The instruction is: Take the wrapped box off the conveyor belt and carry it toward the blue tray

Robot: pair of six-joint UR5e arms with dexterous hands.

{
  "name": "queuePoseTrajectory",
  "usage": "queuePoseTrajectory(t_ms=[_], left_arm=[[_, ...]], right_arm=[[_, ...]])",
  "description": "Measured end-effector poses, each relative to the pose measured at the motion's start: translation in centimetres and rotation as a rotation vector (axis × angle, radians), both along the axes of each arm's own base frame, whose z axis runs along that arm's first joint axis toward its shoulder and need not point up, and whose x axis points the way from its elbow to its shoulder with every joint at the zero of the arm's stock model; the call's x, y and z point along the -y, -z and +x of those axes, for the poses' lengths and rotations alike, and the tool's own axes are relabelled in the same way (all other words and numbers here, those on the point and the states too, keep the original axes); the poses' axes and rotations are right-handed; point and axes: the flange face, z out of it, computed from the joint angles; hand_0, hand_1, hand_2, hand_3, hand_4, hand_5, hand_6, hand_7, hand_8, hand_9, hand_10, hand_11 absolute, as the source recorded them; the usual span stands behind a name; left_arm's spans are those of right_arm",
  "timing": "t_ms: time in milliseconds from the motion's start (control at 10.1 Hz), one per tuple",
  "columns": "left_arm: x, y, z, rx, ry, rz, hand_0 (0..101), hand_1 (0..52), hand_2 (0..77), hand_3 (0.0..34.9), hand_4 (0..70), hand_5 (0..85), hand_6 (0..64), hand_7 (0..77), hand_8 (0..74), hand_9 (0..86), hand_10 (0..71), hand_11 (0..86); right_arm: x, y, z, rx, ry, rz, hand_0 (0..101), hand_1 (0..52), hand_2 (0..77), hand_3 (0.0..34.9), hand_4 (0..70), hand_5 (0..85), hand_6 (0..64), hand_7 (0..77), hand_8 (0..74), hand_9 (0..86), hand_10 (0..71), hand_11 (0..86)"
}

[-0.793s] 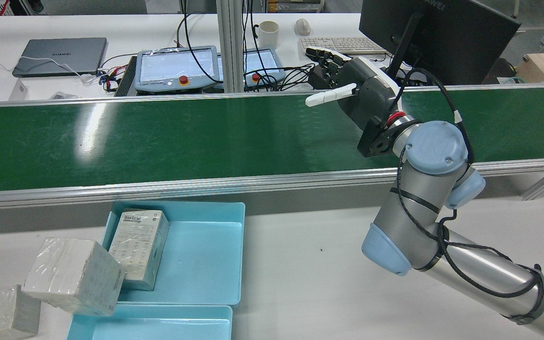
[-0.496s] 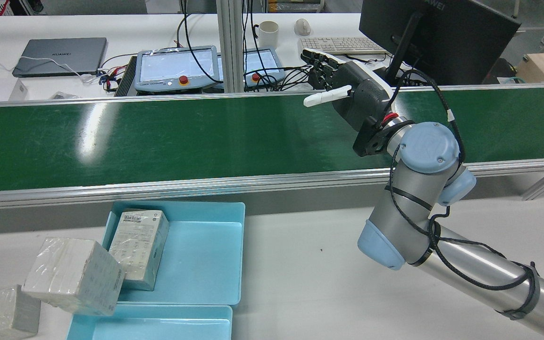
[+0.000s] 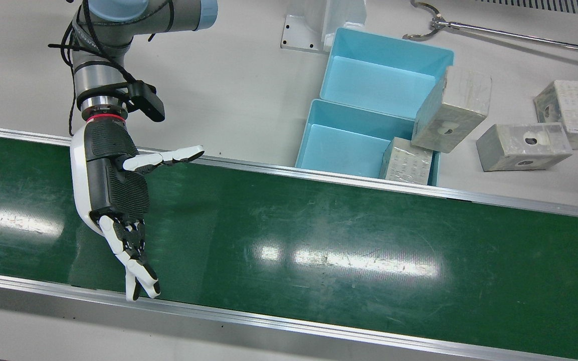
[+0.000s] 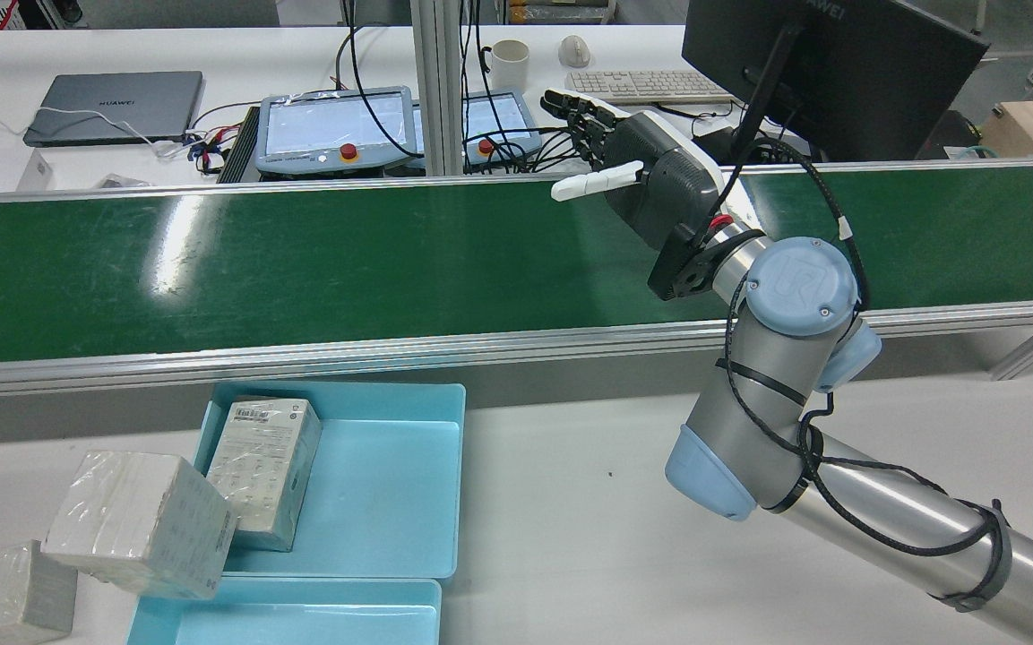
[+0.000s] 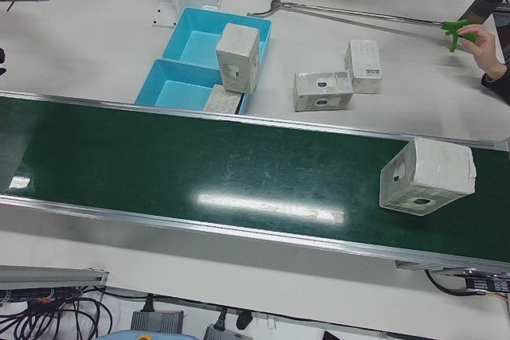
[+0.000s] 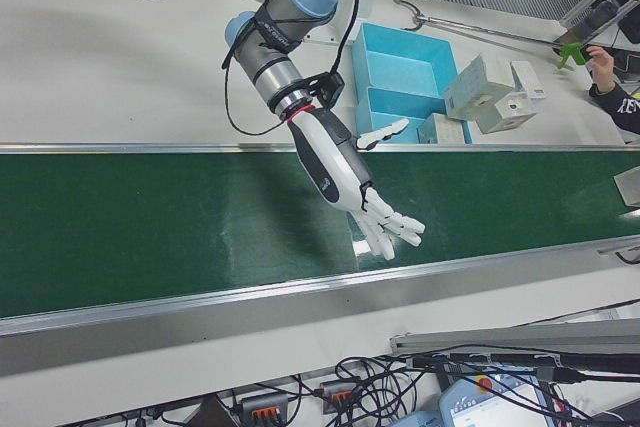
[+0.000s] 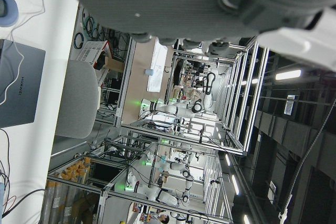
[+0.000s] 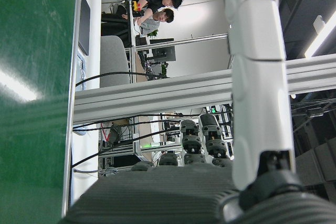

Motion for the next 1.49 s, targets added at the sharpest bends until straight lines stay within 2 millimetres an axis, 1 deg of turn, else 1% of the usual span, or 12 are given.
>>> queuePoseTrajectory(t_ms=[99, 198, 298, 496, 595, 793, 893, 1488], left_arm=[[0.00, 0.00, 0.00, 0.000, 0.000, 0.000, 0, 0.0, 1.1, 0.0, 0.0, 1.1, 0.5, 0.5, 0.5, 0.5, 0.0, 0.5], [0.00, 0.00, 0.00, 0.000, 0.000, 0.000, 0, 0.0, 1.1, 0.0, 0.0, 1.1, 0.5, 0.5, 0.5, 0.5, 0.5, 0.5], [0.00, 0.00, 0.00, 0.000, 0.000, 0.000, 0, 0.0, 1.1, 0.0, 0.0, 1.1, 0.5, 0.5, 0.5, 0.5, 0.5, 0.5], [0.00, 0.00, 0.00, 0.000, 0.000, 0.000, 0, 0.0, 0.5, 0.0, 0.0, 1.1, 0.5, 0.5, 0.5, 0.5, 0.5, 0.5], [0.00, 0.00, 0.00, 0.000, 0.000, 0.000, 0, 0.0, 1.1, 0.0, 0.0, 1.1, 0.5, 0.5, 0.5, 0.5, 0.5, 0.5], [0.00, 0.00, 0.00, 0.000, 0.000, 0.000, 0, 0.0, 1.1, 0.0, 0.0, 1.1, 0.5, 0.5, 0.5, 0.5, 0.5, 0.5], [0.00, 0.00, 0.00, 0.000, 0.000, 0.000, 0, 0.0, 1.1, 0.0, 0.0, 1.1, 0.5, 0.5, 0.5, 0.5, 0.5, 0.5], [0.00, 0.00, 0.00, 0.000, 0.000, 0.000, 0, 0.0, 1.1, 0.0, 0.0, 1.1, 0.5, 0.5, 0.5, 0.5, 0.5, 0.5]], right_arm=[[-0.13, 0.17, -0.33, -0.002, 0.003, 0.004, 50, 18.0, 4.9, 0.0, 9.8, 14.7, 4.4, 5.5, 0.5, 1.1, 0.0, 0.5], [-0.22, 0.25, -0.52, -0.004, 0.005, 0.006, 50, 18.0, 4.9, 0.0, 9.8, 14.7, 4.4, 5.5, 0.5, 1.1, 0.0, 0.5], [-0.26, 0.24, -0.65, -0.006, 0.006, 0.007, 51, 16.9, 4.9, 0.0, 10.9, 15.3, 4.9, 5.5, 0.0, 1.1, 0.0, 0.5], [-0.31, 0.27, -0.76, -0.009, 0.006, 0.008, 51, 16.9, 7.6, 0.0, 10.9, 15.8, 4.9, 5.5, 0.5, 1.1, 0.0, 0.5], [-0.32, 0.27, -0.78, -0.010, 0.006, 0.008, 50, 16.9, 7.6, 0.0, 10.9, 16.4, 4.9, 5.5, 0.5, 2.7, 0.0, 1.1], [-0.33, 0.26, -0.79, -0.011, 0.006, 0.008, 50, 16.9, 7.6, 0.0, 10.9, 16.4, 4.9, 5.5, 0.5, 2.7, 0.0, 1.1], [-0.33, 0.26, -0.79, -0.011, 0.006, 0.009, 50, 16.9, 6.0, 0.0, 12.0, 16.4, 4.9, 5.5, 0.5, 2.2, 0.0, 0.5], [-0.57, -0.04, -1.03, -0.012, 0.012, 0.005, 50, 16.9, 6.5, 0.0, 12.0, 16.4, 4.9, 5.5, 0.5, 1.6, 0.0, 0.5]])
